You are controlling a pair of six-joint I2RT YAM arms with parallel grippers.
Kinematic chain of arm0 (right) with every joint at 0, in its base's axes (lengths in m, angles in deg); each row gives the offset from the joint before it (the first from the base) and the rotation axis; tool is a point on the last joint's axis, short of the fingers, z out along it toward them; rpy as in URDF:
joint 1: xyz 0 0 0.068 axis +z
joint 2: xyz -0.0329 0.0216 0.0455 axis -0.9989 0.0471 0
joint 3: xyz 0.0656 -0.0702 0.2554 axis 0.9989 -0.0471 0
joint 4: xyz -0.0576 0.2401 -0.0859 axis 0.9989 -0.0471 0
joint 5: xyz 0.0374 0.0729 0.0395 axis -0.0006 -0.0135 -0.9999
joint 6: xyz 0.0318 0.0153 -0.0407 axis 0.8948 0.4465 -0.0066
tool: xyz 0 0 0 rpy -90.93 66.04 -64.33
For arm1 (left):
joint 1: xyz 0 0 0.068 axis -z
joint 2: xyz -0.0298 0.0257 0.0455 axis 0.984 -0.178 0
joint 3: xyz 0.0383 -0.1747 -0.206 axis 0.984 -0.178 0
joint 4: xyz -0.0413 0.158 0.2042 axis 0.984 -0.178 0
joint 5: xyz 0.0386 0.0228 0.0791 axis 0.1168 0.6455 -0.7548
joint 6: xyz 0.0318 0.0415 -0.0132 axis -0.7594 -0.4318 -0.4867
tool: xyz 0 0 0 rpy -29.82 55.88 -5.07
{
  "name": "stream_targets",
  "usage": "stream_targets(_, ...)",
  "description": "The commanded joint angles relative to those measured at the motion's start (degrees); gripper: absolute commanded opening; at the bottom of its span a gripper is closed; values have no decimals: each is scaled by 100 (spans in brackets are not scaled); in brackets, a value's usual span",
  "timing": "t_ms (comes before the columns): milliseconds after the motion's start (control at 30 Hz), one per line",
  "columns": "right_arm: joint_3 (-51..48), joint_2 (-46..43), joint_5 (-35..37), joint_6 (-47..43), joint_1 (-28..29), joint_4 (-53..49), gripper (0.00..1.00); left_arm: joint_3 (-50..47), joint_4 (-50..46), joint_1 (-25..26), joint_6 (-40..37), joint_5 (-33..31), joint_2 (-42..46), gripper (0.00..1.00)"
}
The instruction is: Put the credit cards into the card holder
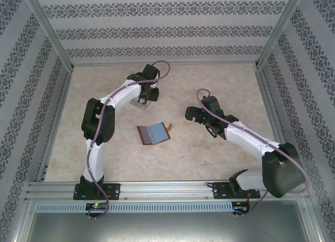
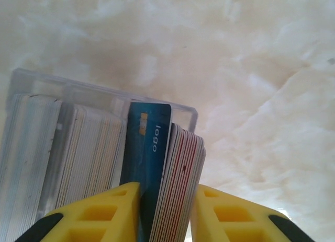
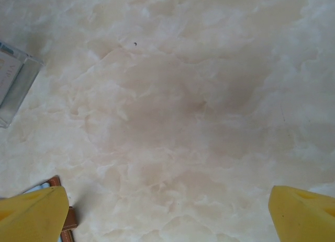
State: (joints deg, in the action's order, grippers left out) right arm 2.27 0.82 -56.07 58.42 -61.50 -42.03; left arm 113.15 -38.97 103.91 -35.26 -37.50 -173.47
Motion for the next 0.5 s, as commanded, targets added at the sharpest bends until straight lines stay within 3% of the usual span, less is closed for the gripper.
stream_targets(0, 165, 52, -68, 150, -88, 74, 98, -105, 504, 185, 1214, 1091, -108, 34)
stream_targets(200, 110, 61, -149, 250, -171, 59, 98, 70, 1054, 567, 2227, 1348, -140, 49)
stream_targets(367, 76, 85, -343, 389, -301, 61, 98, -124, 2150, 620, 3005, 2314, -77, 49)
stream_targets(467, 219, 228, -467, 398, -394, -88, 97, -198, 2369, 608, 3088, 2545, 126, 51)
